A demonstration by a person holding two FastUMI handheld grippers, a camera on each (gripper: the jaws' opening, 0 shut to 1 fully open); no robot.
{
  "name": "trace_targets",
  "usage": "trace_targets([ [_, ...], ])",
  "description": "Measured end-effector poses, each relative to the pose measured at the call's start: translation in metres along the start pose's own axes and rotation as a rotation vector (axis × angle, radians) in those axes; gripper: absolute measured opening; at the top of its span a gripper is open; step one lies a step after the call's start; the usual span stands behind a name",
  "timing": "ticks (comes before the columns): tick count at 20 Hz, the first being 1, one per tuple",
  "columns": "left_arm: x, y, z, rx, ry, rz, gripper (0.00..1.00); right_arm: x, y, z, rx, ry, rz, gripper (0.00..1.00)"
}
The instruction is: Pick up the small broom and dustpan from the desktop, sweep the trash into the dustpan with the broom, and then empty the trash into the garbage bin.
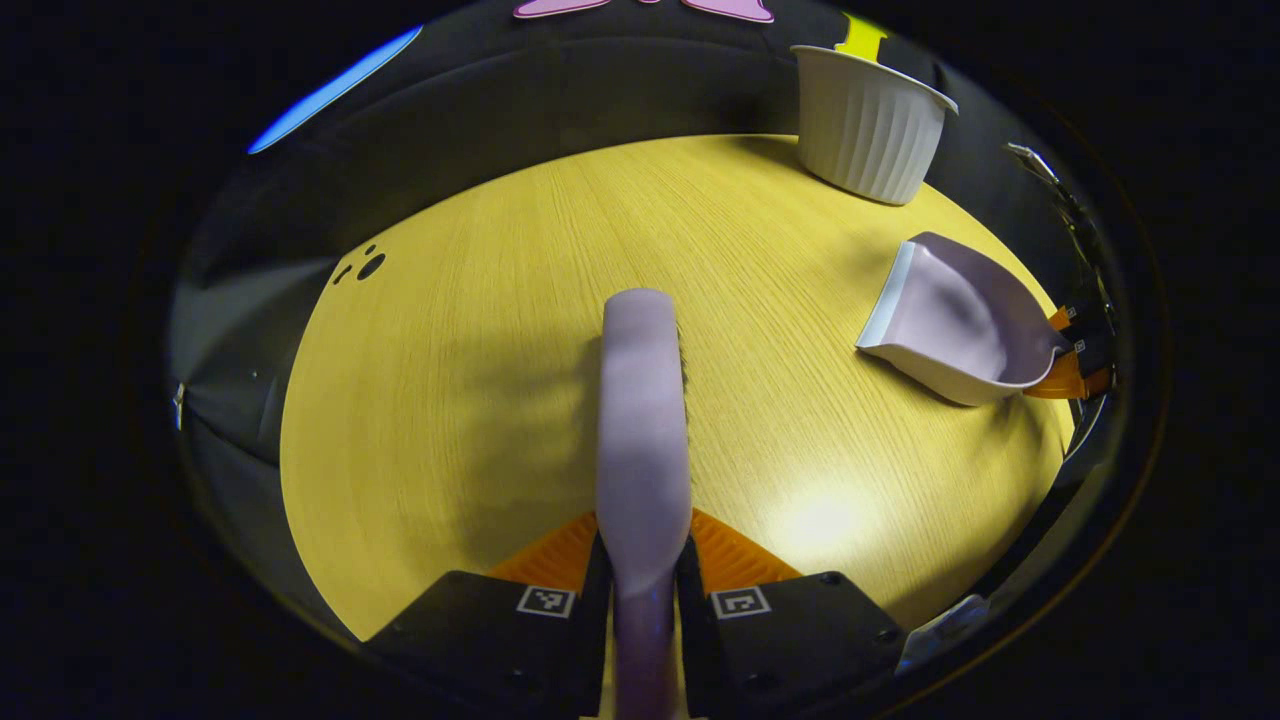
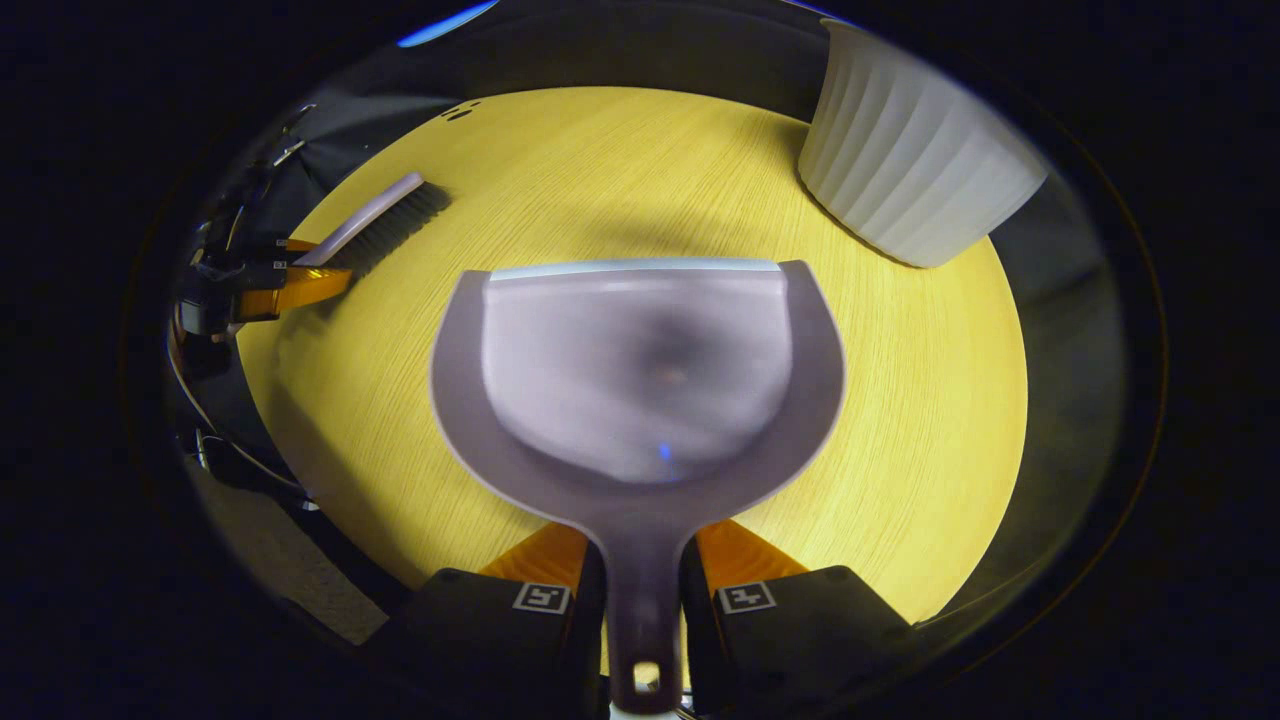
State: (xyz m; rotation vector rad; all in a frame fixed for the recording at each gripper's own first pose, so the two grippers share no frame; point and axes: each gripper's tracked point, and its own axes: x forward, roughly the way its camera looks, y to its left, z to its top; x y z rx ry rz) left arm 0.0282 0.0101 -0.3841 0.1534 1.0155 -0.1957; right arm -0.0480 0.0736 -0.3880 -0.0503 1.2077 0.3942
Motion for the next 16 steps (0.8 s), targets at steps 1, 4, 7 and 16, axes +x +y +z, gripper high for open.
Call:
trace_targets([
  [1, 0.000, 0.000, 0.000, 0.003, -0.004, 0.003, 0.37, -0.004, 0.001, -0.001, 0.003, -0.003, 0.004, 0.41],
  [4, -0.011, 0.004, 0.002, 0.018, -0.021, 0.028, 0.39, -0.013, 0.001, 0.001, 0.012, -0.014, 0.004, 0.48],
  [7, -0.020, 0.009, 0.002, 0.036, -0.018, 0.052, 0.42, -0.032, 0.001, 0.004, 0.015, -0.039, 0.003, 0.48],
  [16, -0.074, 0.004, 0.026, -0.003, -0.131, 0.079, 0.42, -0.109, 0.015, 0.041, 0.104, -0.242, 0.055, 0.44],
])
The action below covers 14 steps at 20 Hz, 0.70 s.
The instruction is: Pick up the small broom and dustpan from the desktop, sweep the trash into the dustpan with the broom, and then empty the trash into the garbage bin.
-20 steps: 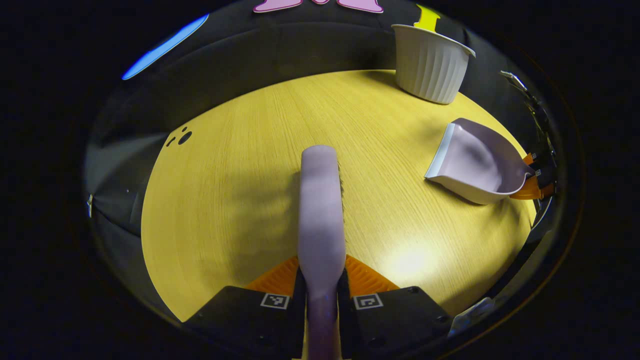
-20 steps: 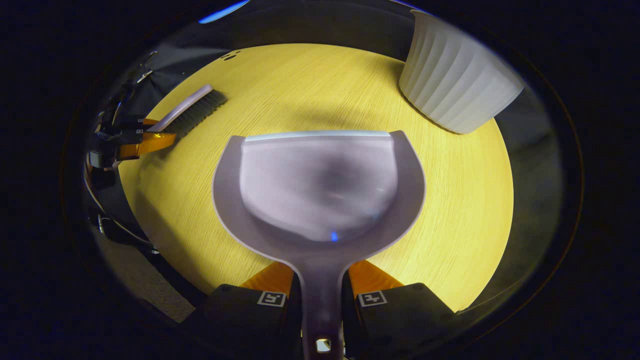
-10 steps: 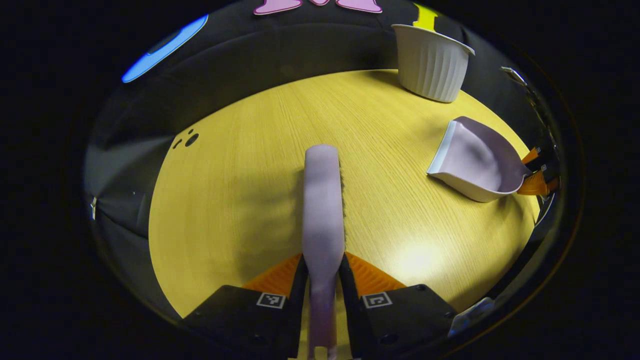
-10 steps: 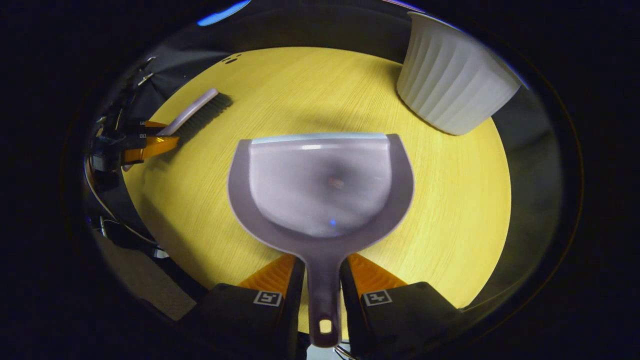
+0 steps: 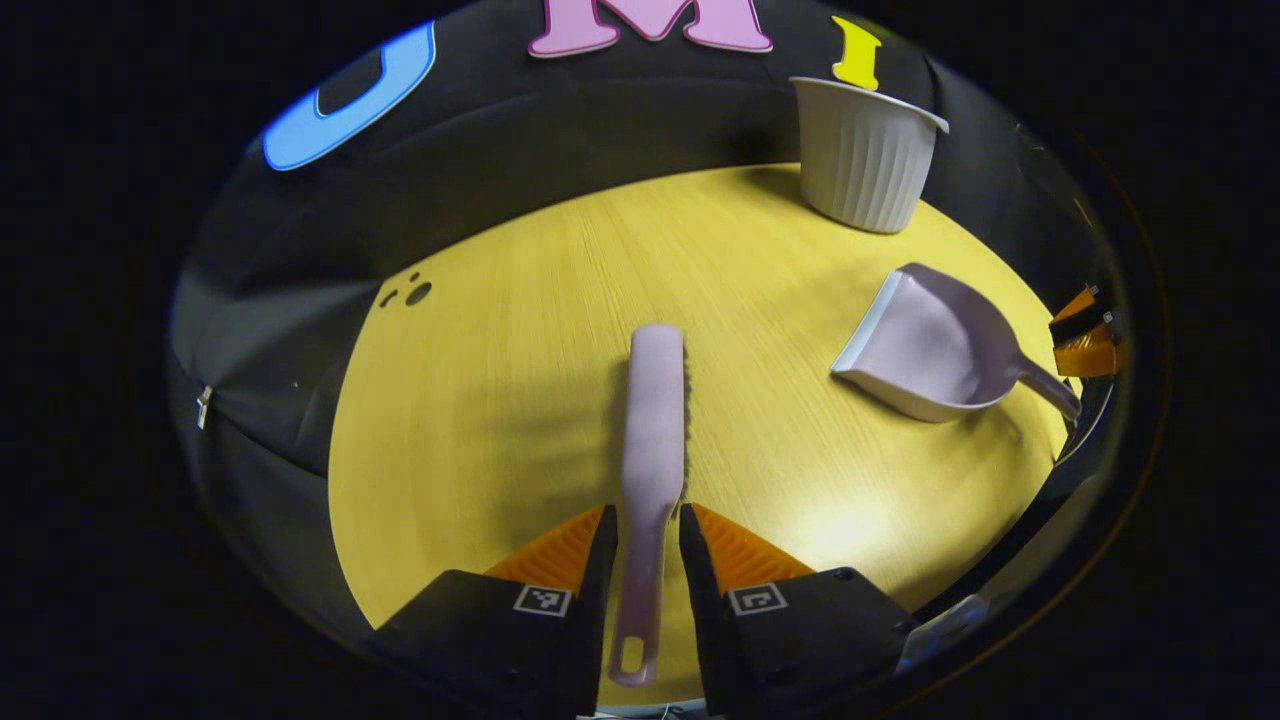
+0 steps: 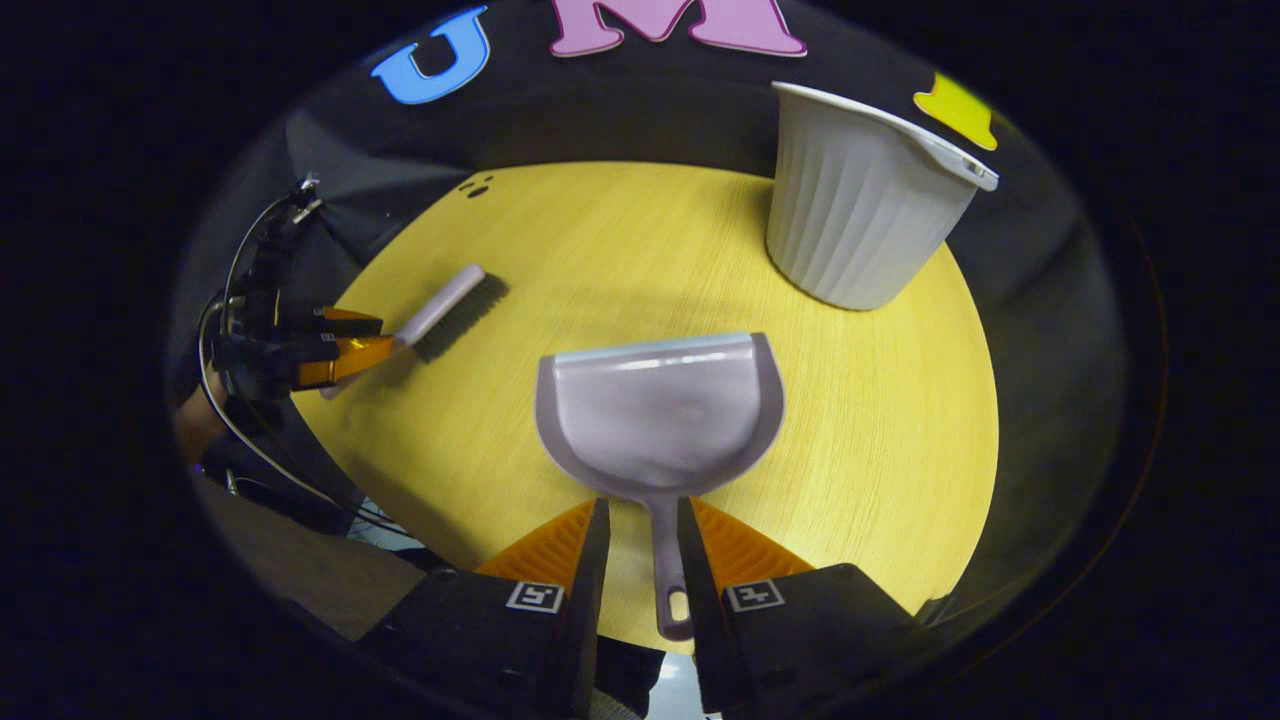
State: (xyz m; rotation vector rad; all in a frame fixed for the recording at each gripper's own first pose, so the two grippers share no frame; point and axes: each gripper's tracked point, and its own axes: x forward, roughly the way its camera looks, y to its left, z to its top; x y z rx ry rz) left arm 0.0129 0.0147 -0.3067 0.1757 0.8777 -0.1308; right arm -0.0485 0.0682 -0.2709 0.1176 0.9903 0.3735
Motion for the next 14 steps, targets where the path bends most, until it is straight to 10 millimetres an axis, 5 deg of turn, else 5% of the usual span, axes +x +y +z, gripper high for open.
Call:
trace_targets([
  [8, -0.082, -0.020, 0.108, -0.049, -0.334, -0.030, 0.42, -0.066, 0.004, 0.088, -0.065, -0.335, -0.056, 0.43],
  [14, -0.141, -0.027, 0.171, -0.078, -0.540, -0.051, 0.42, -0.120, 0.008, 0.143, -0.103, -0.571, -0.093, 0.43],
])
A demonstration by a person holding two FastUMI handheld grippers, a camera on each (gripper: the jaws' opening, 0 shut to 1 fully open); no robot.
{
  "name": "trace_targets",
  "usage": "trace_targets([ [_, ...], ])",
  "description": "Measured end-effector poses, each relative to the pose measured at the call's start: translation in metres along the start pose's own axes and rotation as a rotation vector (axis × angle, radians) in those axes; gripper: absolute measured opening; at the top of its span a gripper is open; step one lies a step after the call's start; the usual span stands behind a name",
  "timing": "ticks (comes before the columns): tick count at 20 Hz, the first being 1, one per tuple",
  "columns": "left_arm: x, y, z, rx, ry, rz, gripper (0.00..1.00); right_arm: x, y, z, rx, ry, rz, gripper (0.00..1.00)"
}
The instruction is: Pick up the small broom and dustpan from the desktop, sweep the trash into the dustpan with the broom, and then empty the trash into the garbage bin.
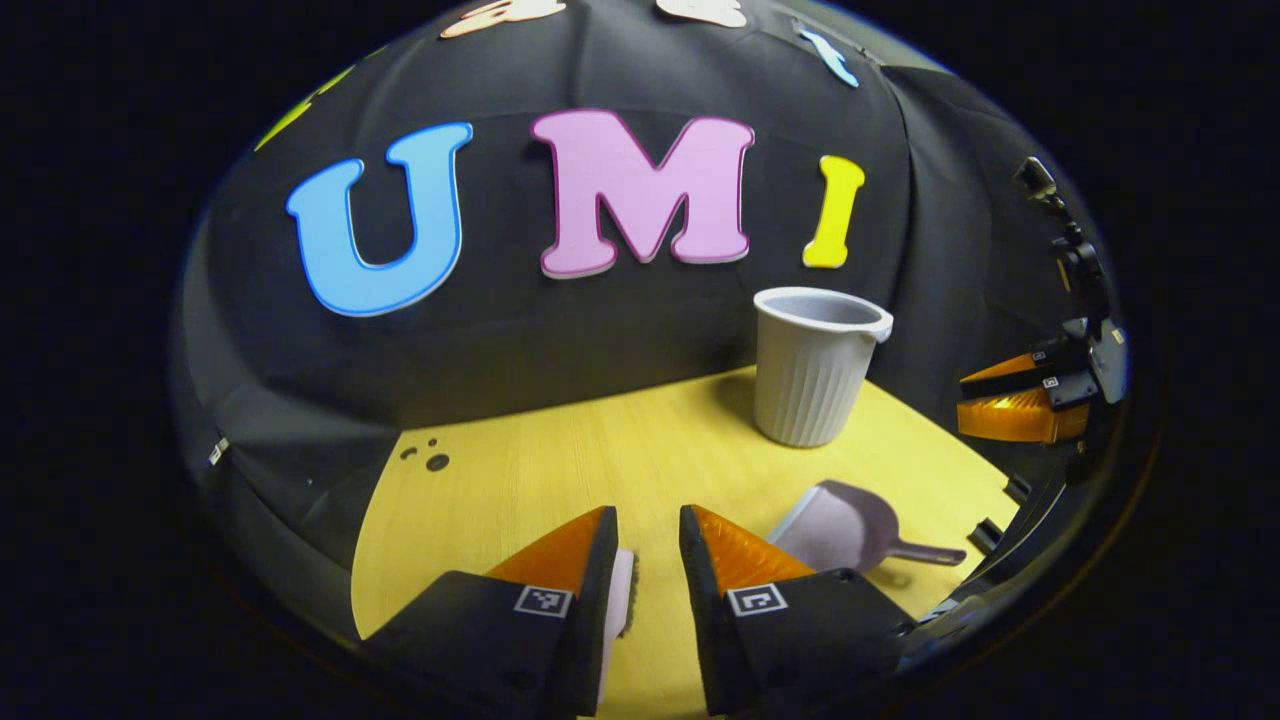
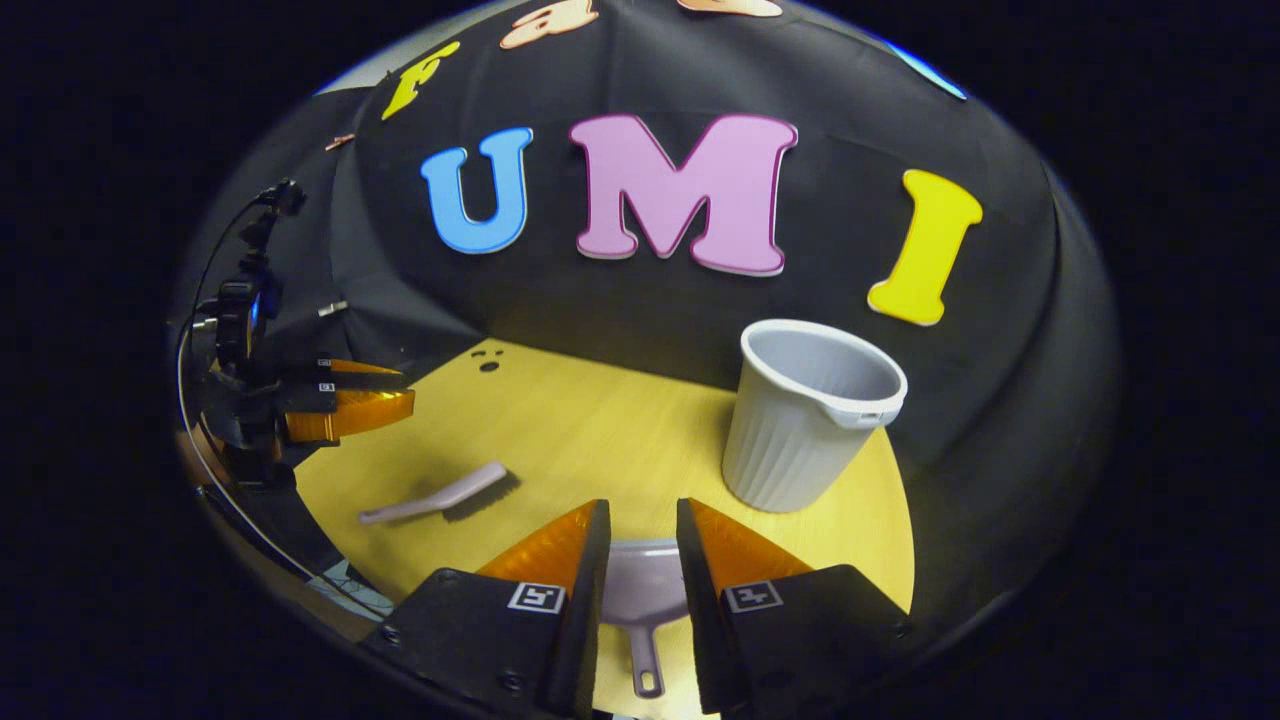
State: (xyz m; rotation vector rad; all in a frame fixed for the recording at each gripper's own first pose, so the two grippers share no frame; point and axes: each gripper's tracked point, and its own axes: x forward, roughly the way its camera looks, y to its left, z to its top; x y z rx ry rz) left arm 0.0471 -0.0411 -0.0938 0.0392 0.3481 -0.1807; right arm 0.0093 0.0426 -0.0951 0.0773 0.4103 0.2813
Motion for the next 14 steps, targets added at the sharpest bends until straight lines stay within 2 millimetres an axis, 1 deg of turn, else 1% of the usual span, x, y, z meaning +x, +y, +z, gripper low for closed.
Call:
trace_targets([
  [2, -0.009, -0.001, 0.016, -0.005, -0.066, 0.011, 0.42, -0.009, -0.004, 0.023, -0.016, -0.055, -0.025, 0.43],
  [4, -0.014, -0.002, 0.021, 0.005, -0.091, 0.023, 0.42, -0.008, -0.008, 0.024, -0.017, -0.066, -0.052, 0.42],
  [6, -0.018, -0.006, 0.019, 0.003, -0.082, 0.016, 0.42, -0.010, -0.006, 0.025, 0.008, -0.076, -0.055, 0.41],
  [9, -0.019, -0.010, 0.012, -0.010, -0.062, 0.001, 0.42, -0.010, -0.006, 0.025, 0.019, -0.075, -0.060, 0.41],
  [11, -0.018, -0.007, 0.009, -0.020, -0.051, 0.000, 0.42, -0.009, -0.005, 0.024, 0.020, -0.071, -0.062, 0.41],
  [14, -0.020, 0.001, 0.010, -0.017, -0.054, 0.010, 0.42, -0.010, -0.003, 0.026, 0.019, -0.074, -0.068, 0.41],
])
